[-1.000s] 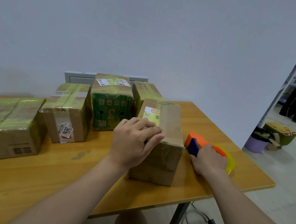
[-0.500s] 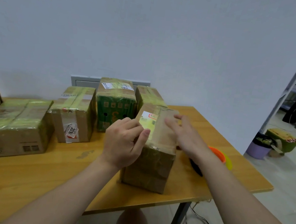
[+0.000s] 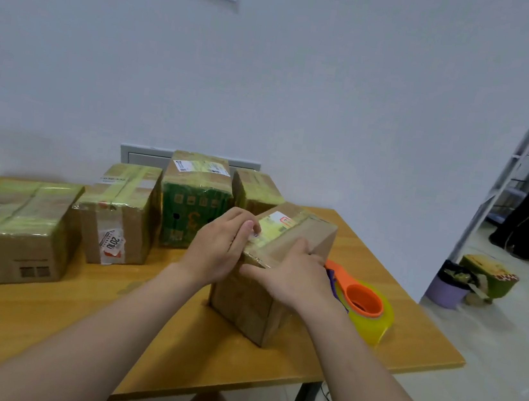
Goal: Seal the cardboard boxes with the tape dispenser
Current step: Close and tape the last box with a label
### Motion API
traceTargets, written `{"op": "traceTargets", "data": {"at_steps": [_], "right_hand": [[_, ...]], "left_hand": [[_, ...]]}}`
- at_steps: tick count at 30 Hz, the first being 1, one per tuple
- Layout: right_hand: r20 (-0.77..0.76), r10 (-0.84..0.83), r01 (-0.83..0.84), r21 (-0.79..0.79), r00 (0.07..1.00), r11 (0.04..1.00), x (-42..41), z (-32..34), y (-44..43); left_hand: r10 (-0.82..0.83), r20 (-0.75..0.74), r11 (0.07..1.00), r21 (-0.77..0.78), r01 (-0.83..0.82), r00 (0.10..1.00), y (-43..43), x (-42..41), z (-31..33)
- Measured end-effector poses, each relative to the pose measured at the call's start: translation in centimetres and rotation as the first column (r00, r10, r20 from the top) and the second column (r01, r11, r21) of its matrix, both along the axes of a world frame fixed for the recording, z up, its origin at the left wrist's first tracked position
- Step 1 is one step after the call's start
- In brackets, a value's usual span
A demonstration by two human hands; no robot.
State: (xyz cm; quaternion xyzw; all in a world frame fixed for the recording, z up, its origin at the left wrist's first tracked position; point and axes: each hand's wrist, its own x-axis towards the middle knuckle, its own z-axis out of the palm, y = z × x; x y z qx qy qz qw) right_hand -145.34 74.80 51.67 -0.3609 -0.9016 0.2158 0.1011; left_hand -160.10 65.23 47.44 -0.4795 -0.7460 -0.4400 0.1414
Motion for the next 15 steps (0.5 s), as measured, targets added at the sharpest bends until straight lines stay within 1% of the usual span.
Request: {"op": "traceTargets", "data": {"at_steps": [6,8,10,11,15], "right_hand": [[-0.050,0.000,-0.002,-0.025,0.999,1.000,-2.3,-0.1,3.5],[-0.065,0.001,-0.003,-0.033,0.998,0.999,-3.1,-0.2,4.8],[-0.073,-0.007,0.005,-0.031,0.997,0.999,-3.9,-0.3,5.8],[-0.076,-0.013,0.011,-0.026,0.997,1.000,-4.3,-0.4,6.2],[-0.062,-0.034,0.034,0.008,0.997,0.999,-6.0,-0.5,7.9]], "left_hand": [[-0.015,-0.031,0.987,-0.162,0.010,0.999,2.8,-1.8,1.4],[-0.012,-0.132,0.973,-0.228,-0.019,0.991,3.8,-2.7,2.0],[0.001,-0.239,0.941,-0.328,-0.082,0.971,4.9,-4.0,2.8],[0.007,-0.257,0.918,-0.382,-0.108,0.966,5.6,-4.7,3.4],[-0.010,-0.211,0.804,-0.582,-0.118,0.977,8.7,-7.1,5.9]]}}
